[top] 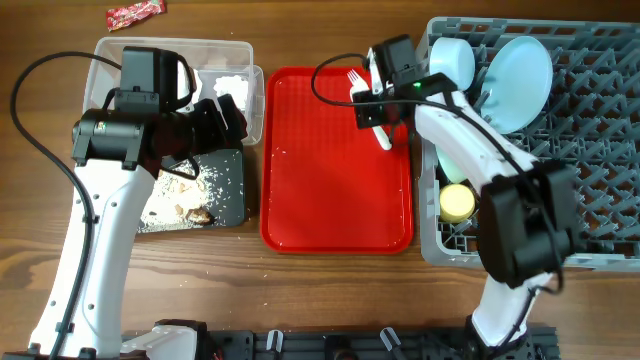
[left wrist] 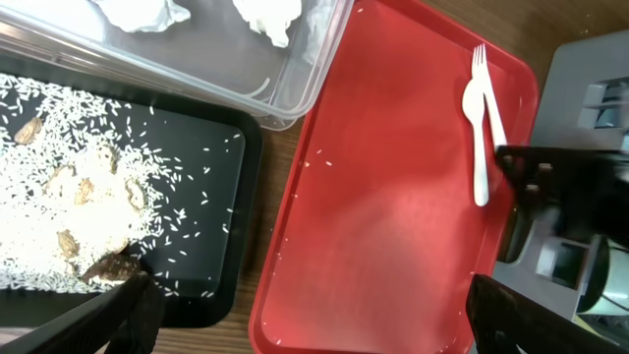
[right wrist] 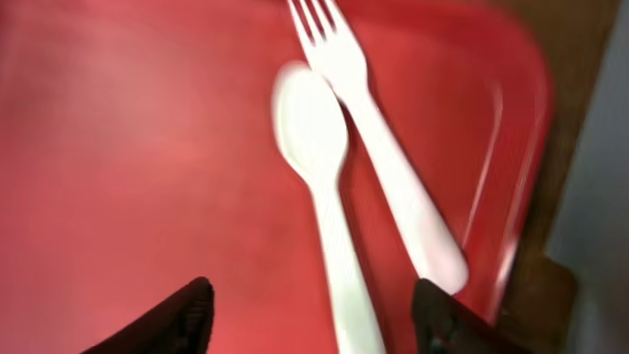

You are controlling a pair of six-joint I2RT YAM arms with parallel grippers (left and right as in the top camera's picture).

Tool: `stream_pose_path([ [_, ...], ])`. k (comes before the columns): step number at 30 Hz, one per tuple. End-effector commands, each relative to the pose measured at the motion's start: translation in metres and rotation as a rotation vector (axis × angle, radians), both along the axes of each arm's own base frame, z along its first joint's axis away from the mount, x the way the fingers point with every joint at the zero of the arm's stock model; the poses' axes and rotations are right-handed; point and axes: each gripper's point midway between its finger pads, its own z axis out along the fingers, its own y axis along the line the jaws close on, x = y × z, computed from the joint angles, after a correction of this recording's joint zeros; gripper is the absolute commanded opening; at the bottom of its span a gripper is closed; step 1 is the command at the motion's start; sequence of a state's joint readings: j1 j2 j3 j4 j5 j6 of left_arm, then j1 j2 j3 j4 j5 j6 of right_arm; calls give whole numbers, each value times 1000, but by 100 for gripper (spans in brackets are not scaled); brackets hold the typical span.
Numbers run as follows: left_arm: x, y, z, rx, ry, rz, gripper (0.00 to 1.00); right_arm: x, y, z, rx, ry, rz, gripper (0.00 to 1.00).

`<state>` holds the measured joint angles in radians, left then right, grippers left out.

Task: Sort waste into correct bins and load items into the dishwasher rack
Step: 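Grasp white spoon on red tray with right gripper, then carry spoon into dish rack and release it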

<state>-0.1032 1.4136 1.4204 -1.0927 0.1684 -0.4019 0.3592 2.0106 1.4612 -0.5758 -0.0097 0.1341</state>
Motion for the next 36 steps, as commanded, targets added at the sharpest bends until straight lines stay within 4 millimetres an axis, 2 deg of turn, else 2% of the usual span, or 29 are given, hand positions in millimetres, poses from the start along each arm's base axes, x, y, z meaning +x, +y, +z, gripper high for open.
stream_pose_path([
  [1, 2, 3, 5, 6, -18, 3, 100, -4, -5, -36, -46, 67, -16, 56],
  [5, 2, 3, 5, 6, -18, 4, 100, -10, -7, -57, -64, 115, -14, 43],
  [10, 2, 3, 5, 6, -18, 4, 100, -15, -7, -64, -60, 147, -28, 31],
  [13, 2, 3, 5, 6, -18, 3, 100, -22, -8, -67, -56, 181, -35, 18],
  [15, 2, 3, 5, 6, -18, 4, 100, -27, -9, -68, -57, 200, -49, 4],
  [21, 2, 3, 5, 6, -18, 4, 100, -40, -4, -64, -24, 260, -30, 4],
  [25, 2, 3, 5, 6, -18, 3, 100, -36, 1, -38, 3, 241, -22, 4],
  [28, 2, 3, 5, 6, -18, 3, 100, -34, 2, -6, 22, 201, -17, 4],
  [32, 2, 3, 5, 6, -18, 3, 100, -40, 2, 63, 71, 106, -8, 4],
  [36, 2, 3, 5, 6, -18, 4, 100, -58, -4, 128, 121, 5, -16, 4],
])
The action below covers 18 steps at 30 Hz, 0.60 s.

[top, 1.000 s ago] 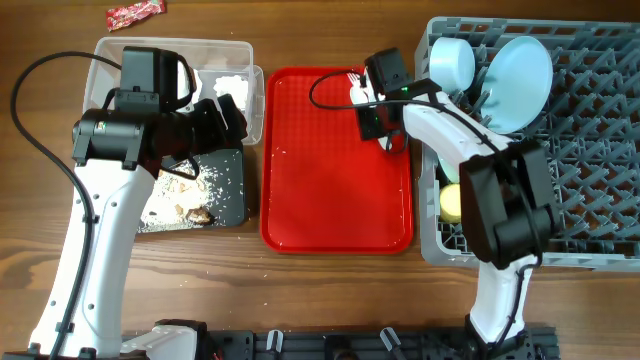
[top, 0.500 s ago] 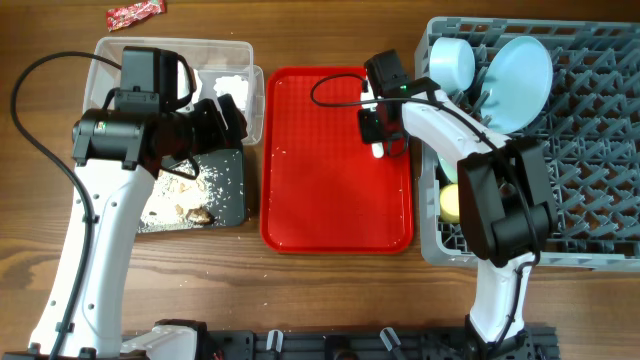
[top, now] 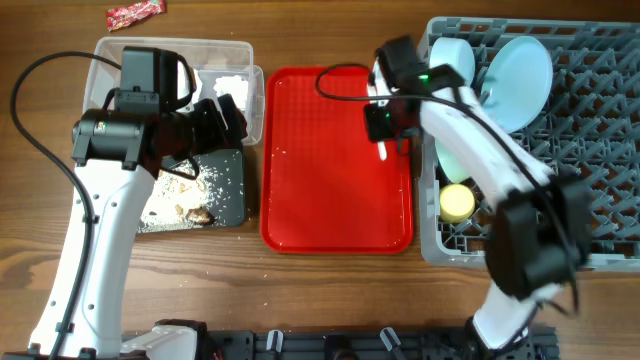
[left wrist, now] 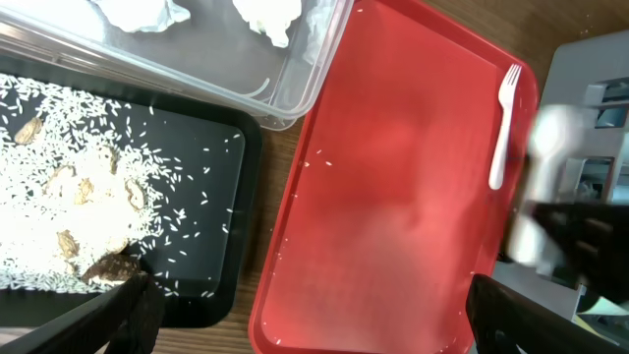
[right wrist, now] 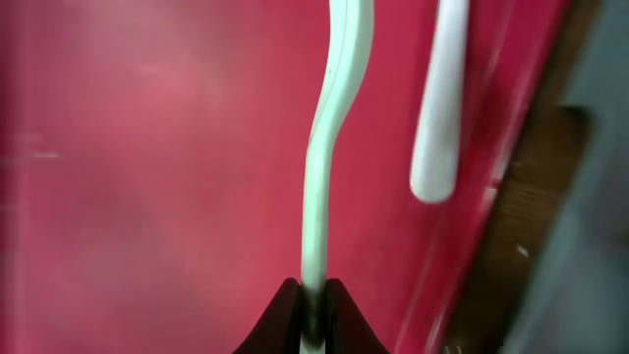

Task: Sort waste into correct bins and load items into the dishwasher rack
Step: 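Carry spoon into dish rack and release it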

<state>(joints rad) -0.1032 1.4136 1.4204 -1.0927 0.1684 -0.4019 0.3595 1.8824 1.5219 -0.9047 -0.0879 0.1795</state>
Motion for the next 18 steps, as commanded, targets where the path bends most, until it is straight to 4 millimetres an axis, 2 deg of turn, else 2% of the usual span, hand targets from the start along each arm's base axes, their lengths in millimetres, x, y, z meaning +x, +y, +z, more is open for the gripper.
stream_pose_path([
  [1, 2, 3, 5, 6, -18, 3, 100, -10, -5, 101, 91, -192, -35, 4],
  [3, 2, 3, 5, 6, -18, 3, 100, -23, -27, 128, 75, -236, -110, 4],
  [4, 2, 3, 5, 6, -18, 4, 100, -31, -48, 141, 47, -256, -199, 4],
  [7, 2, 3, 5, 6, -18, 4, 100, -50, -100, 160, -12, -275, -422, 4],
  [9, 2, 3, 5, 6, -18, 3, 100, -70, -147, 167, -63, -269, -641, 4],
  [11, 2, 3, 5, 6, -19, 4, 100, -84, -181, 166, -95, -246, -788, 4],
  [13, 2, 3, 5, 6, -18, 4, 100, -90, -202, 159, -99, -214, -879, 5],
  [18, 2, 3, 5, 6, -18, 3, 100, -95, -227, 119, -77, -98, -1008, 4],
])
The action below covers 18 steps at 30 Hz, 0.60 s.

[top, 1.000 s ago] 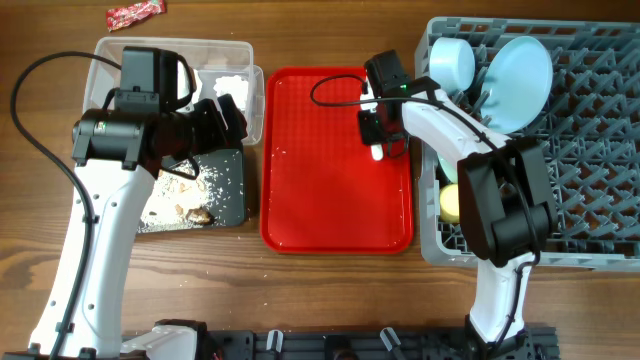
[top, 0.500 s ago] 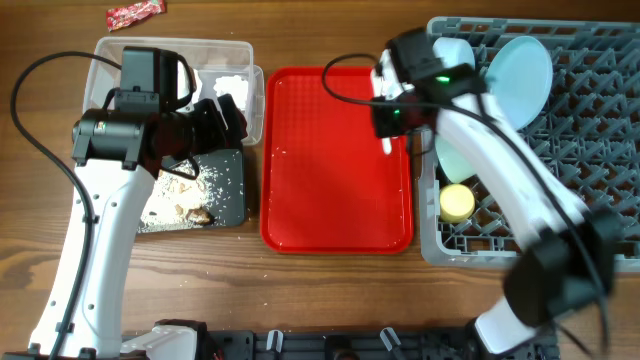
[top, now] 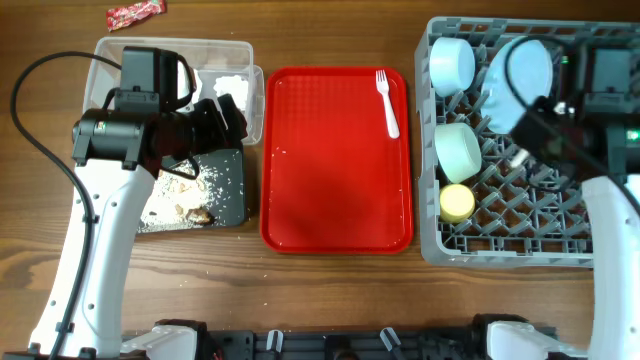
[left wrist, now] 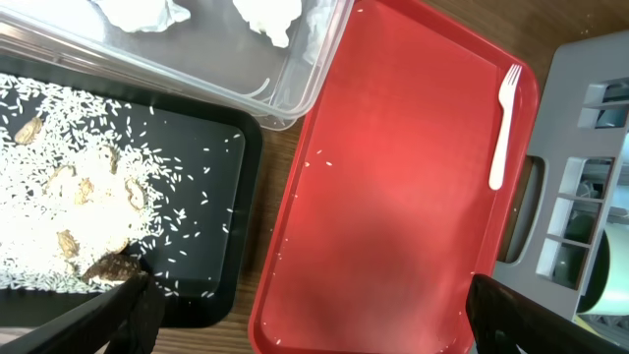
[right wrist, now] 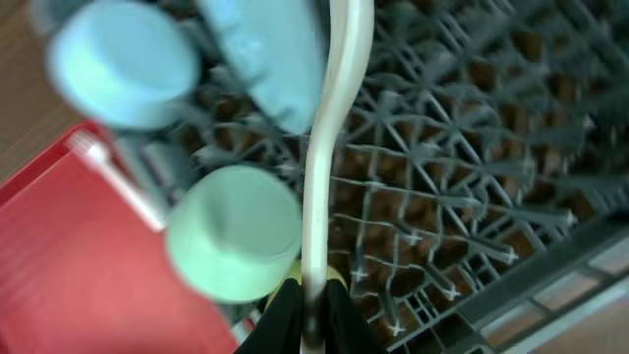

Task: Sort waste into correct bins and load items into the dishwasher rack
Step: 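Carry spoon into dish rack and release it, then reach right gripper back to red tray and grasp white fork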

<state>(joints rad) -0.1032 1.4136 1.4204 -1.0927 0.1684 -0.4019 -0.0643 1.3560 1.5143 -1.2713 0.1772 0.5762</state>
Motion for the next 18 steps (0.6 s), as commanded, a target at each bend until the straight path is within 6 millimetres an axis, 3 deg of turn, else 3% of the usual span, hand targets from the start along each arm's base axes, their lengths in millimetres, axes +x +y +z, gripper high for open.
stream_pose_path([
  [1, 2, 3, 5, 6, -18, 3, 100, -5, -16, -41, 43, 93, -135, 4],
  [7, 2, 3, 5, 6, -19, 4, 100, -13, -17, -100, 77, 204, -251, 4],
  [11, 2, 3, 5, 6, -18, 3, 100, -14, -17, -111, 85, 226, -276, 5],
  [13, 2, 3, 5, 6, -18, 3, 100, -12, -17, -107, 79, 217, -251, 22],
  [14, 2, 3, 5, 6, -18, 4, 100, -8, -14, -102, 79, 207, -201, 40],
  [15, 2, 3, 5, 6, -18, 4, 100, -5, -12, -97, 81, 197, -151, 65],
  [16, 2, 3, 5, 6, -18, 4, 100, -1, -8, -91, 87, 186, -104, 77],
  [18, 2, 3, 5, 6, -18, 3, 100, 5, -3, -75, 99, 151, -44, 84],
])
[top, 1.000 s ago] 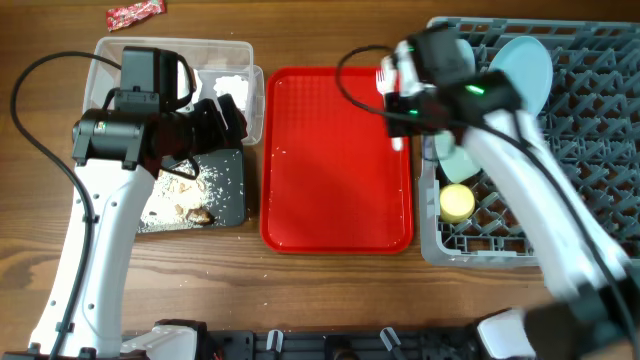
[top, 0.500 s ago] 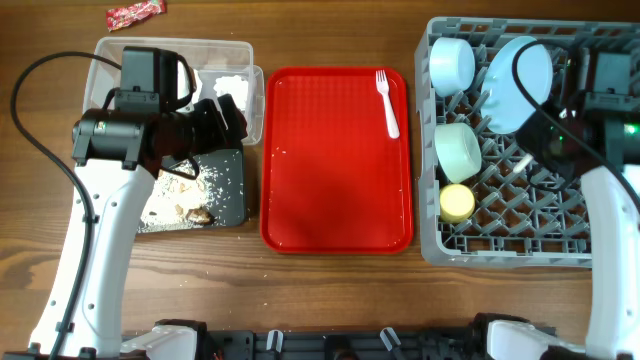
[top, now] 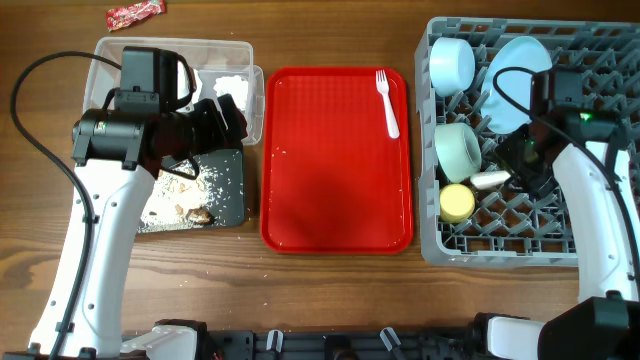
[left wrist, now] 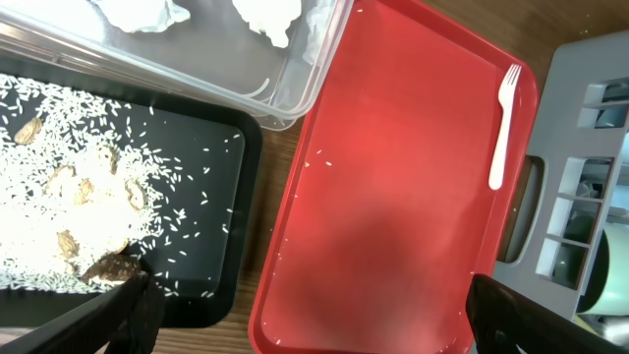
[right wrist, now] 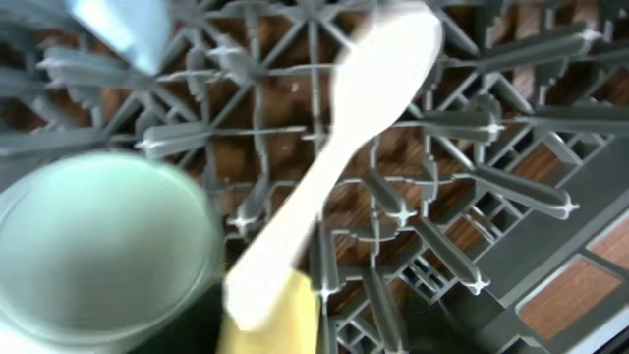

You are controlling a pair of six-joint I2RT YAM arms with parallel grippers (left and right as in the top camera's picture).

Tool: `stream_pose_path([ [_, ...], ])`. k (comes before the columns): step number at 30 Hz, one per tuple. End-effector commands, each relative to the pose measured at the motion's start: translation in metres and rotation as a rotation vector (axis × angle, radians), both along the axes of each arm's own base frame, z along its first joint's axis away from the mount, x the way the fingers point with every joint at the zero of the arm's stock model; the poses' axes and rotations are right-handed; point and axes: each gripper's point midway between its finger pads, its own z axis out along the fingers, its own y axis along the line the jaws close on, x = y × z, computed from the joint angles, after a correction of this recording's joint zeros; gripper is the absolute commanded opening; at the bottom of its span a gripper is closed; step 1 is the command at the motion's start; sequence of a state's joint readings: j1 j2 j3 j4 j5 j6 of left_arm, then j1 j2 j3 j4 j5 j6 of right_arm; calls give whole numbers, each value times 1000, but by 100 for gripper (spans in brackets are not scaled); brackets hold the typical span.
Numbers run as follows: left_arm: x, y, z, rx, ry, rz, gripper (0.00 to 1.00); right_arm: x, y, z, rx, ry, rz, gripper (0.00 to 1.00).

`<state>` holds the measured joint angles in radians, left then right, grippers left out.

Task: Sort waste into correct bins and load items into the dishwasher rack
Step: 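Reach right gripper back to red tray and grasp white fork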

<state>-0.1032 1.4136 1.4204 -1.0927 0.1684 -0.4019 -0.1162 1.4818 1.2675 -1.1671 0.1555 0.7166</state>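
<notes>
A white plastic spoon [top: 490, 180] [right wrist: 364, 108] lies slanted across the bars of the grey dishwasher rack [top: 500, 255], between a green cup [top: 458, 150] and a yellow cup [top: 458, 203]. My right gripper [top: 525, 160] hangs just above it, open; its fingers do not show in the right wrist view. A white fork [top: 385, 100] [left wrist: 503, 123] lies at the far right of the red tray [top: 335, 200]. Over the tray's left edge and the bins, my left gripper [left wrist: 314, 324] stands wide open and holds nothing.
The rack also holds a pale blue cup [top: 452, 62] and plate [top: 520, 65]. A black tray [top: 225, 195] with rice and scraps sits left of the red tray. Behind it is a clear container [top: 175, 42] with crumpled tissue [left wrist: 265, 15]. A red wrapper [top: 135, 13] lies at the far left.
My right gripper held the spoon upright above the rack; now it has let go and the spoon lies on the rack bars by the green cup. The left arm has not moved.
My right gripper was open over the spoon and fork on the red tray. Then it was shut on the spoon there. Then it held the spoon over the rack, and now the spoon rests in the rack. The fork stayed on the tray.
</notes>
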Motion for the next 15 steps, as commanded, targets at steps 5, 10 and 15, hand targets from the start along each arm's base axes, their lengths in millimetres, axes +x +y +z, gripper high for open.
stream_pose_path([
  [5, 2, 3, 5, 6, -18, 3, 100, 25, 25, 71, 49, -205, 251, 82],
  [10, 2, 3, 5, 6, -18, 4, 100, 42, 63, 106, 20, -320, 458, 78],
  [15, 2, 3, 5, 6, -18, 3, 100, 78, 119, 115, -43, -435, 641, 78],
])
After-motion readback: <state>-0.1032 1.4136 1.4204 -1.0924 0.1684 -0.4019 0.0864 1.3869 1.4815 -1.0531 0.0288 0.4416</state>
